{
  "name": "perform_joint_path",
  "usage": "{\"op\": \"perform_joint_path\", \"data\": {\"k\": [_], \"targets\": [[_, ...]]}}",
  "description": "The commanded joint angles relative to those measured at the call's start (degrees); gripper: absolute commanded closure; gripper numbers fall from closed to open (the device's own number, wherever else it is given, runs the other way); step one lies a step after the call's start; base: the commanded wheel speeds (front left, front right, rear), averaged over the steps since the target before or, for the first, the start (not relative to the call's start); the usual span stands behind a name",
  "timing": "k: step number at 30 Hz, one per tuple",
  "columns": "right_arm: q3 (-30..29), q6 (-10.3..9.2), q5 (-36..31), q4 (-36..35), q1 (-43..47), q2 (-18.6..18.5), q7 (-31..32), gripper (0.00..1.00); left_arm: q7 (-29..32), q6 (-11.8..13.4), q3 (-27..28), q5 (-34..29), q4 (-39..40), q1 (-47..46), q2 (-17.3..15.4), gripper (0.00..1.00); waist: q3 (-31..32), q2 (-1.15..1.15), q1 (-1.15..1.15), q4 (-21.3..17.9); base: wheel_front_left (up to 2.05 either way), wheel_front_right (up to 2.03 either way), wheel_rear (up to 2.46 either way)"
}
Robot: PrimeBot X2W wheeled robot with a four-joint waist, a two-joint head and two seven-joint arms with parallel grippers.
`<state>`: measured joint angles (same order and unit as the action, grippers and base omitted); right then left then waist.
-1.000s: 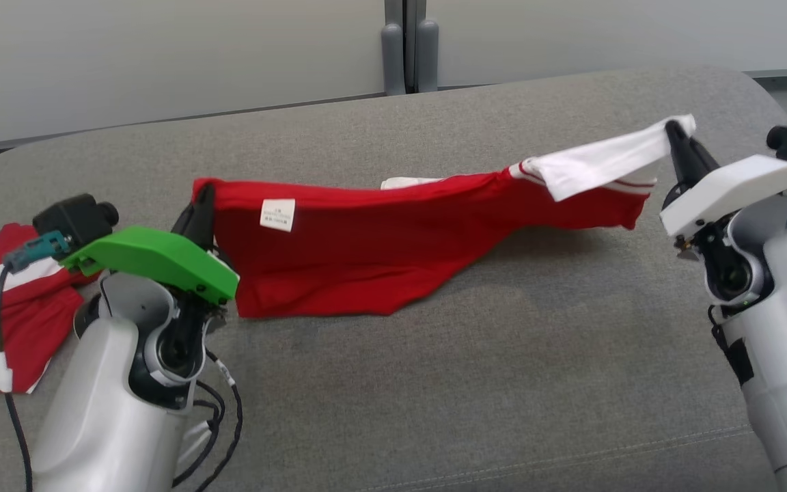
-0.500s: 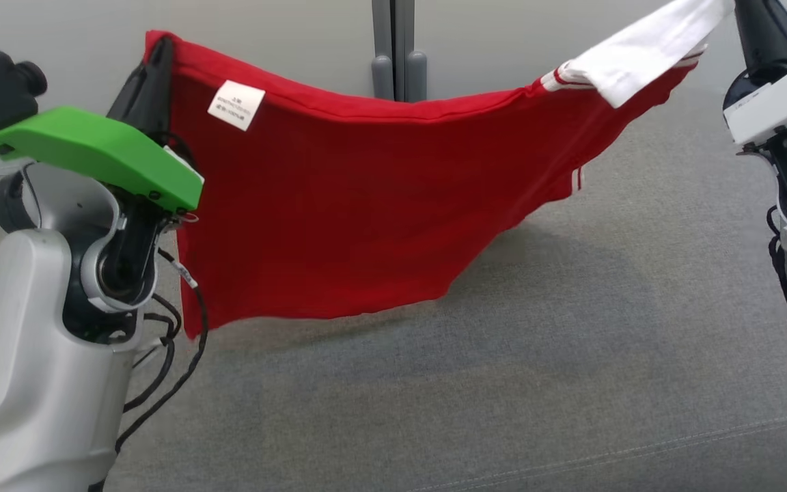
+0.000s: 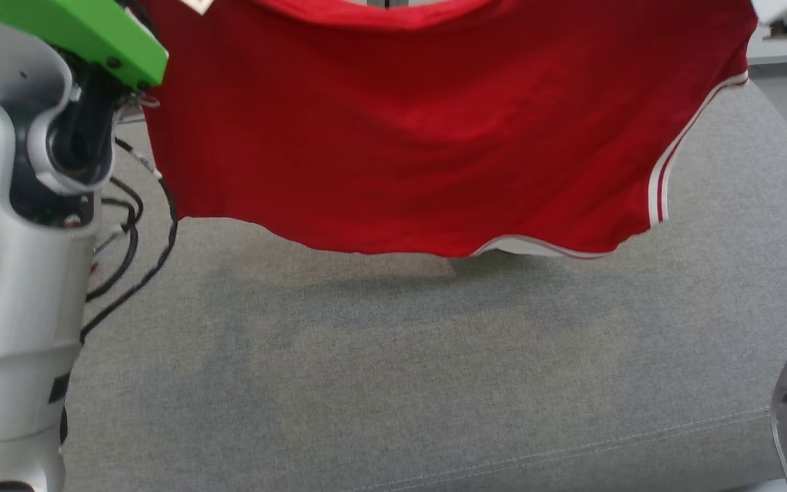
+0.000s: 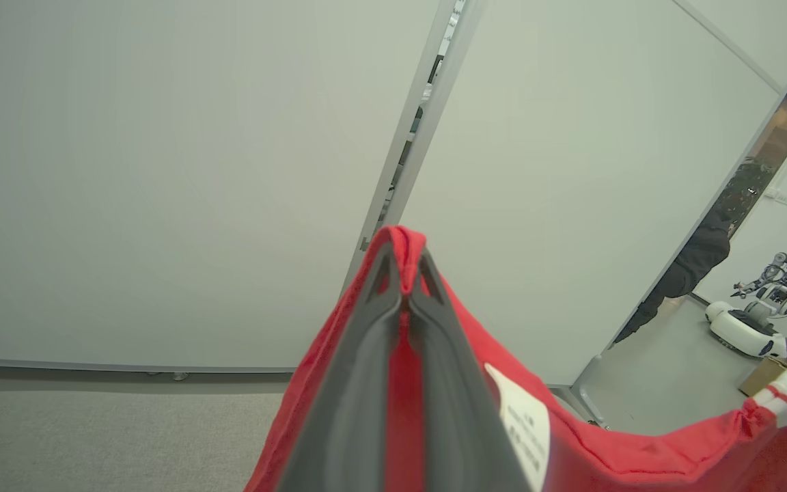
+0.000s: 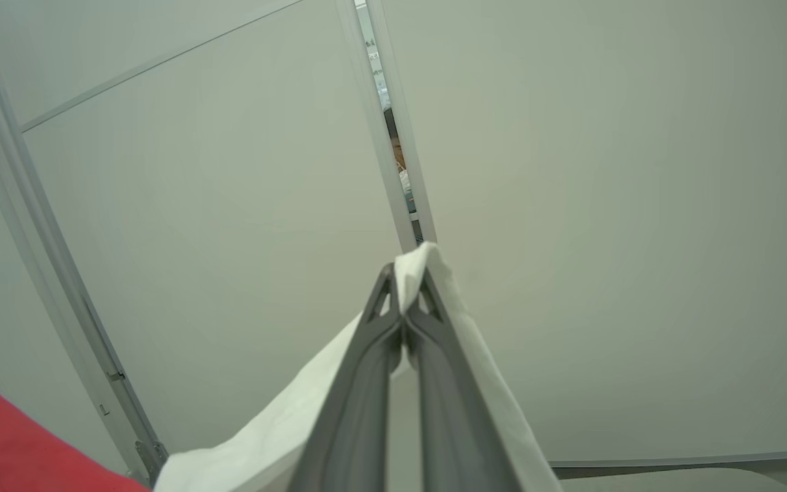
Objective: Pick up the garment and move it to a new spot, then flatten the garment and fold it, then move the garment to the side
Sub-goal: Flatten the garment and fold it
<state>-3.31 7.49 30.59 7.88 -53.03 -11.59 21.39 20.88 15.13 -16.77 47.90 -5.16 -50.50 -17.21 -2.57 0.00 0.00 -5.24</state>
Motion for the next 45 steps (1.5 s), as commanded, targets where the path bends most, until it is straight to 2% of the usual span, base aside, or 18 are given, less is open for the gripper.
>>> {"op": "perform_joint_path", "data": {"k": [1,4,7,11,16,22,27,32,45], "targets": [[-0.5,0.00,-0.7,1.6,-2.7,0.5,0.2,1.00,0.7,0.3,0.0,-0.3,-1.8,-2.6,0.1,1.00,-2.8,0.00,0.00,-0.1,0.00,0.00,0.00],[-0.4,0.00,-3.1,6.4,-9.4,1.4,-1.0,1.00,0.7,-0.3,-0.8,-2.0,-7.0,-8.8,0.0,1.00,-6.1,0.00,0.00,-0.3,0.00,0.00,0.00],[-0.8,0.00,-5.6,11.6,-16.8,2.3,-3.2,1.00,-1.5,-0.3,-0.1,-3.2,-12.3,-16.0,1.3,1.00,-10.1,0.00,0.00,-0.6,0.00,0.00,0.00],[-0.9,0.00,-10.1,19.7,-25.2,3.1,-8.8,1.00,-8.5,-1.2,1.4,-4.4,-20.2,-24.2,3.4,1.00,-13.7,0.00,0.00,-1.0,0.00,0.00,0.00],[-2.6,0.00,-15.7,29.8,-34.5,3.6,-19.2,1.00,-19.2,-3.4,2.8,-6.0,-30.0,-32.4,5.7,1.00,-16.2,0.00,0.00,-1.5,0.00,0.00,0.00],[-4.0,0.00,-21.0,38.9,-42.2,4.3,-29.4,1.00,-28.0,-6.6,2.4,-8.1,-38.9,-40.1,6.4,1.00,-19.7,0.00,0.00,-1.9,0.00,0.00,0.00],[-5.5,-0.01,-21.9,44.4,-45.2,4.5,-34.5,1.00,-32.6,-8.7,3.0,-8.2,-44.7,-43.4,5.5,1.00,-23.4,0.00,0.00,-2.8,0.00,0.00,0.00],[-5.6,-0.01,-22.6,47.9,-47.3,5.0,-36.0,1.00,-34.6,-9.7,4.0,-7.9,-48.8,-45.5,4.6,1.00,-25.9,0.00,0.00,-4.1,0.00,0.00,0.00],[2.0,-0.01,-17.4,50.4,-45.6,4.2,-36.6,1.00,-35.7,-14.0,5.7,-5.7,-54.4,-44.2,5.3,1.00,-27.9,0.00,0.00,-3.7,0.00,0.00,0.00]]}}
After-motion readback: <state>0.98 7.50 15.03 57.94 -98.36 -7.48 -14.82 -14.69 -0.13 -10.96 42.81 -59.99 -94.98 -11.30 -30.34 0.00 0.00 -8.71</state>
